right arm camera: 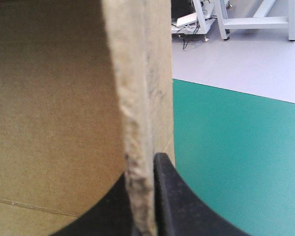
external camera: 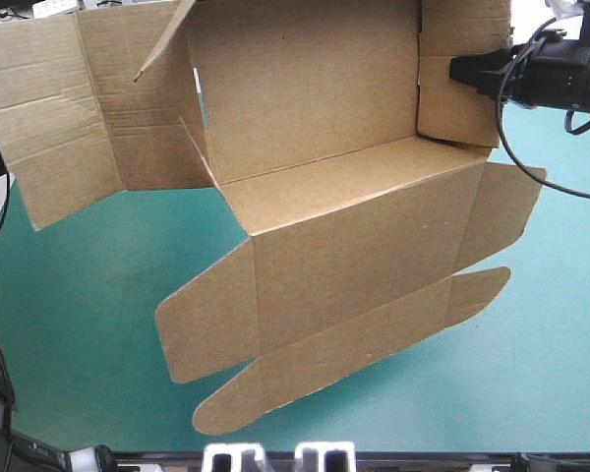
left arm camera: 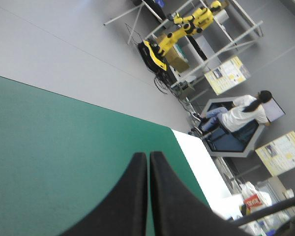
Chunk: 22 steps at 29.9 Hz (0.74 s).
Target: Fold the box
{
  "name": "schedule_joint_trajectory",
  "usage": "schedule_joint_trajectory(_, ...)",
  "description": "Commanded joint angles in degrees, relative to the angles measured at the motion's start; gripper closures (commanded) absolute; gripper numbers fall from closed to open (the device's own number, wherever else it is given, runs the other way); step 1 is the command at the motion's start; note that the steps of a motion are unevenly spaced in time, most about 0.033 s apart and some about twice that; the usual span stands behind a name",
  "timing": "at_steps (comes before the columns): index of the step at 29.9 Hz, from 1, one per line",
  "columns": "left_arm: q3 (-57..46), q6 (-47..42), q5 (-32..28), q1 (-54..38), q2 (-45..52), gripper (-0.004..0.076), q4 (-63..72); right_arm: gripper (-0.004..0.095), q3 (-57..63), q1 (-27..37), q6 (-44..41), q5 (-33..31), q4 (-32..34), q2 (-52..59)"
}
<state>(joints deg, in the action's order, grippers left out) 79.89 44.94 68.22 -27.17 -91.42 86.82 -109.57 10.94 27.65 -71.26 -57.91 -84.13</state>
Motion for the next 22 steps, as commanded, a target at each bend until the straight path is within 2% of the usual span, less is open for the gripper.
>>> schedule_joint_trajectory(1, 1.96, 0.28, 6.39, 4.56, 4.18, 0.0718, 5.49, 0.0931, -1.67, -0.59, 0.04, -0.67, -5.3, 2.07)
schedule_joint_trajectory(6, 1.96, 0.63, 6.39, 10.29, 6.93, 0.0718, 7.33, 0.0931, -1.67, -4.03, 0.88, -0.67, -0.86, 1.67)
schedule_joint_trajectory(9, 1.96, 0.63, 6.39, 12.05, 8.67, 0.0718, 8.05, 0.0931, -1.67, -4.92, 0.88, -0.43, -0.56, 0.78)
schedule_joint_trajectory(19, 1.96, -3.04, 6.03, 12.39, 14.65, 0.0718, 4.04, 0.093, -1.67, -5.89, 0.88, 4.88, 0.29, -1.95)
schedule_joint_trajectory(22, 1.96, -4.0, 6.03, 12.39, 16.51, 0.0718, 2.64, 0.0928, -1.67, -7.33, 0.72, 7.1, 3.22, -2.78)
